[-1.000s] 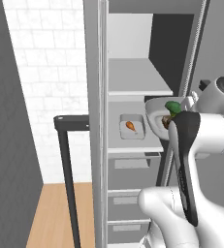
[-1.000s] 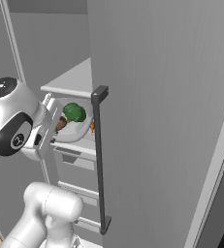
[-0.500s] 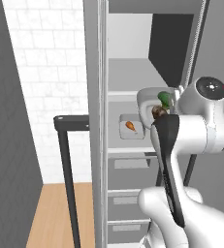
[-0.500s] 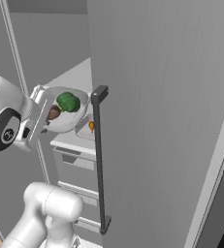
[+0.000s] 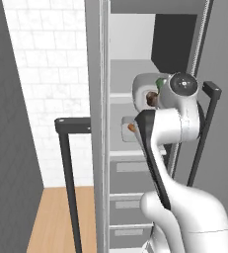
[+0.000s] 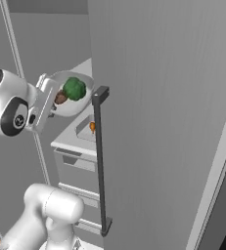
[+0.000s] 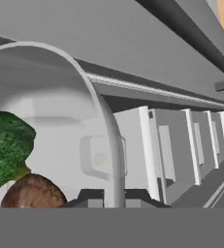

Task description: Take the meat container that has the chicken drumstick and place it on the second highest rack of the freezer. Then take the vegetable container that has the mushroom and broccoli and place it on the highest rack of the freezer.

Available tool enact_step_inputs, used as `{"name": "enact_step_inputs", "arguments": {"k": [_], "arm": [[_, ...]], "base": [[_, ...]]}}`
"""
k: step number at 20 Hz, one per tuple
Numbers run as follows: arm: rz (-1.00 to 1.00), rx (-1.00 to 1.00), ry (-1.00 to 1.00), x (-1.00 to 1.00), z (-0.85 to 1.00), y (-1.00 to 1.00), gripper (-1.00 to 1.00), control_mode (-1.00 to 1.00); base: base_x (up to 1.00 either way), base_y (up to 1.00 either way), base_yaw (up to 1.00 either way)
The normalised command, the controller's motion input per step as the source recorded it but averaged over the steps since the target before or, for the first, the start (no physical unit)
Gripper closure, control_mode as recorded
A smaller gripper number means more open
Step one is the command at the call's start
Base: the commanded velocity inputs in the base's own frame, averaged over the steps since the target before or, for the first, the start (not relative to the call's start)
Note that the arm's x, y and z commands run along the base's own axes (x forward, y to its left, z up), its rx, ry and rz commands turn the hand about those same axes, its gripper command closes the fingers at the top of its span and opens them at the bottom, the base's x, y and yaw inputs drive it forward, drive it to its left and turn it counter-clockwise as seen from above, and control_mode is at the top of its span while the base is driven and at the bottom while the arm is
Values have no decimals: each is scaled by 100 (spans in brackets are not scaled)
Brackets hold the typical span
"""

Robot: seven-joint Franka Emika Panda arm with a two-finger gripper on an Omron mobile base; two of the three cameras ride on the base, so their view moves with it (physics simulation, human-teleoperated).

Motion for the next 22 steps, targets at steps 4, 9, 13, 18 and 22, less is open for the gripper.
{"name": "enact_step_inputs", "arguments": {"k": [4,9,13,18,22], "arm": [[-4,0,0,81,20,5,100,-100],[0,0,2,83,7,-3,100,-100],[0,0,5,90,3,-6,100,-100],[0,0,4,85,12,-17,100,-100],[0,0,3,75,4,-19,100,-100]], "base": [[0,0,0],[0,0,0],[0,0,0],[0,0,0],[0,0,0]]}}
